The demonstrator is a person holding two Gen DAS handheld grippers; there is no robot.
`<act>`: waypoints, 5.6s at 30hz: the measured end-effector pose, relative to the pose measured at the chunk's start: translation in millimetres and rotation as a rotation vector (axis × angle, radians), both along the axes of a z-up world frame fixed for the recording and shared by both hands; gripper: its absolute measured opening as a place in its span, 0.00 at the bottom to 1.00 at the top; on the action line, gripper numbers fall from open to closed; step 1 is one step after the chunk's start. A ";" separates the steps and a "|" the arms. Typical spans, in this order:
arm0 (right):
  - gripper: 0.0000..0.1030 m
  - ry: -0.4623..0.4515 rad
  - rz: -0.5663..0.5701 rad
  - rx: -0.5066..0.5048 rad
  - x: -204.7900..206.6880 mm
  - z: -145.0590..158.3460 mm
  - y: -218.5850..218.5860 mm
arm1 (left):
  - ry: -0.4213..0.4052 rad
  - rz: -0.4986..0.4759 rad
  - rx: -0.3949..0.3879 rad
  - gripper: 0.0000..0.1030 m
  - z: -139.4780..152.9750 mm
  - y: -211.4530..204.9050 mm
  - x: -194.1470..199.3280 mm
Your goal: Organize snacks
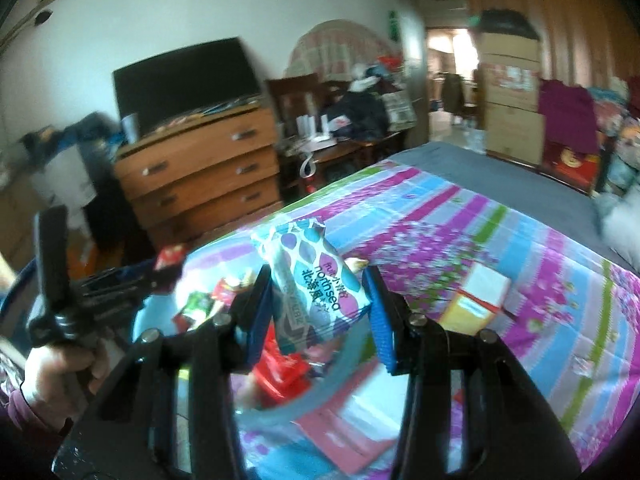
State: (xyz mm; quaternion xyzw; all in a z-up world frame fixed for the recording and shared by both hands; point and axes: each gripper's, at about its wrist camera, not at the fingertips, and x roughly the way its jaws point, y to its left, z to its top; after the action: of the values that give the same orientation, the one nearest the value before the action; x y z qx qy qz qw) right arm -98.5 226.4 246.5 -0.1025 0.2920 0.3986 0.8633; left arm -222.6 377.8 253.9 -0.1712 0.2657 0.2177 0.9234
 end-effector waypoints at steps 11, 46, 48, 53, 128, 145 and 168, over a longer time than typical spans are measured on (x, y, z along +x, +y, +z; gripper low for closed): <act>0.44 0.060 0.090 -0.070 -17.8 -27.1 49.5 | 0.012 -0.007 0.001 0.42 -11.6 2.6 -3.5; 0.44 0.194 0.092 -0.173 -6.1 -64.8 72.0 | 0.211 -0.146 -0.009 0.42 -44.7 -19.5 26.4; 0.44 0.195 0.091 -0.174 -6.1 -65.3 72.1 | 0.214 -0.146 -0.010 0.42 -45.9 -19.7 27.2; 0.44 0.197 0.091 -0.175 -5.6 -66.5 72.3 | 0.214 -0.142 -0.009 0.42 -46.9 -18.5 27.5; 0.79 0.188 -0.234 -0.594 178.7 -165.5 -364.4 | 0.231 -0.791 -0.023 0.71 -107.0 -337.1 120.8; 0.67 0.390 0.016 -0.661 316.0 -239.3 -363.8 | 0.302 -0.936 -0.147 0.71 -172.2 -358.6 153.4; 0.17 0.662 -0.067 -0.163 40.8 -237.4 -264.5 | 0.290 -0.823 -0.186 0.71 -139.1 -318.9 93.8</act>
State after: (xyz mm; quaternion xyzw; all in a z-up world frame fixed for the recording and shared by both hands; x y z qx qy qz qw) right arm -57.7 -38.2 9.1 -0.0268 0.5905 0.3570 0.7233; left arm -128.8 58.9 114.8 -0.1011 0.4567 -0.1709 0.8672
